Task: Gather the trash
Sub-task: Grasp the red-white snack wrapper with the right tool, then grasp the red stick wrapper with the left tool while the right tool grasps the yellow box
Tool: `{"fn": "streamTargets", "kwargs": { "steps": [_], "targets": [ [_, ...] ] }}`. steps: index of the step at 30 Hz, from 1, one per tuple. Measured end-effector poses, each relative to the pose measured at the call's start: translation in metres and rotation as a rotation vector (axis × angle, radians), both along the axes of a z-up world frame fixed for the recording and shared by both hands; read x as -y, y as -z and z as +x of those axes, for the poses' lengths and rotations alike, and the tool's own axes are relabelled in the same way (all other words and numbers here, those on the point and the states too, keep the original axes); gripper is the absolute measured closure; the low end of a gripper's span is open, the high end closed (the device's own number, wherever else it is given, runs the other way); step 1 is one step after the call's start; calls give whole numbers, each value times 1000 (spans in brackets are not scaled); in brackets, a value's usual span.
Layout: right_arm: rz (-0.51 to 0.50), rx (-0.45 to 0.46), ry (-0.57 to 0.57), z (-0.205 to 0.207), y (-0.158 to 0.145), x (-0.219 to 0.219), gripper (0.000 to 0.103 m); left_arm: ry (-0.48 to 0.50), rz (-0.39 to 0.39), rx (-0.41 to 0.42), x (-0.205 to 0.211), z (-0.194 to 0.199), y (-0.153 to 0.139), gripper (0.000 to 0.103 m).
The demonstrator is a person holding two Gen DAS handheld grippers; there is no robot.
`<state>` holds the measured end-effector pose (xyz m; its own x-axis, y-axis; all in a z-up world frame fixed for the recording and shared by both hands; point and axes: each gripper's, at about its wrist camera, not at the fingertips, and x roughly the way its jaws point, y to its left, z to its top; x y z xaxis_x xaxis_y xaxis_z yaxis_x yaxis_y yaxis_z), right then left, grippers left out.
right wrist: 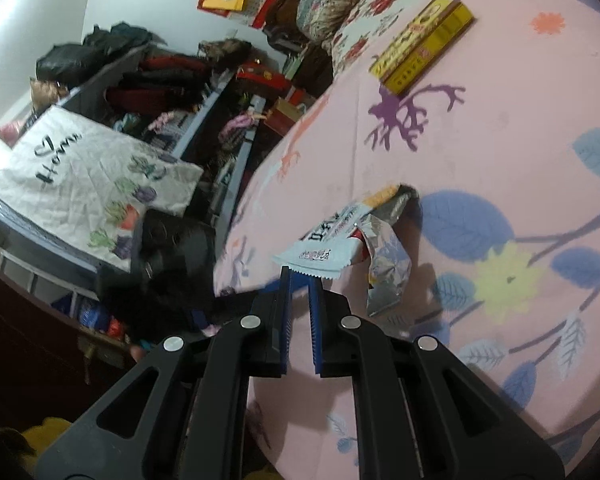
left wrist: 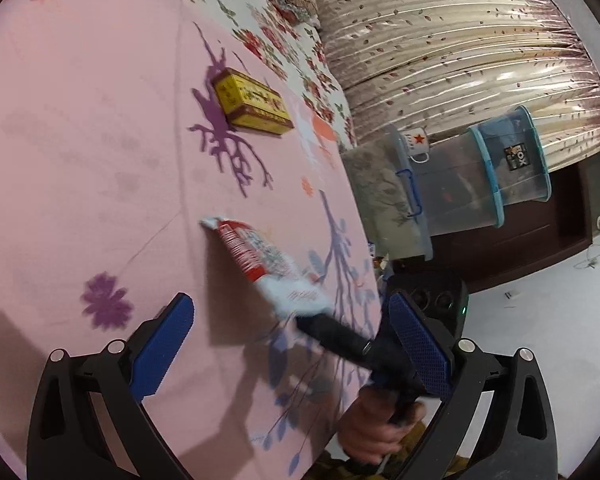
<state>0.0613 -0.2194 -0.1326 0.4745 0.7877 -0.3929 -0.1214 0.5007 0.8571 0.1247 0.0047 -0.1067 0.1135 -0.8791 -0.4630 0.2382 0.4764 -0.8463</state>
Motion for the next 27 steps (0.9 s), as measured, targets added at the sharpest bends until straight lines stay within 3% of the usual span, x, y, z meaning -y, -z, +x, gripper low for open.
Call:
{"fn": "streamTargets", "kwargs": {
  "steps": [3, 5, 6, 8, 10, 15, 16, 17, 18, 19, 21, 23, 27],
  "targets": [
    [-54, -11, -8, -5, 5, -4, 92, 23, -3, -10, 12, 8, 2, 20],
    [-66, -27, -2, -8, 11, 0, 92, 49, 7, -41, 24, 13, 7, 46],
    [-65, -33, 5, -8, 13, 2, 92, 64, 12, -61, 31, 15, 11, 53],
    [-65, -42, 20, -9, 15, 7, 92, 89, 28, -76, 41, 15, 17, 84],
    [-64, -51, 31, -9, 15, 12, 91, 94, 71, -63, 47, 13, 19, 96],
    [-57, -55, -24, -13, 13, 17, 87, 30, 94, 8, 23, 12, 11, 98],
    [-64, -44, -47, -13, 10, 17, 74, 11, 95, 25, 14, 13, 8, 98],
    [-80, -28, -65, -13, 5, 18, 45, -15, 104, 41, 3, 14, 5, 98],
    [-129, 12, -60, -13, -7, 21, 29, -38, 117, 51, -6, 15, 4, 98],
    [-171, 48, -39, -10, -17, 24, 24, -69, 137, 61, -16, 15, 3, 98],
    [-292, 108, -2, 5, -38, 31, 24, -132, 197, 92, -32, 16, 3, 98],
    [-400, 102, 68, 37, -55, 42, 24, -165, 241, 116, -39, 14, 5, 98],
    [-695, 135, 168, 126, -80, 35, 30, -162, 253, 130, -39, 13, 12, 97]
  ]
}}
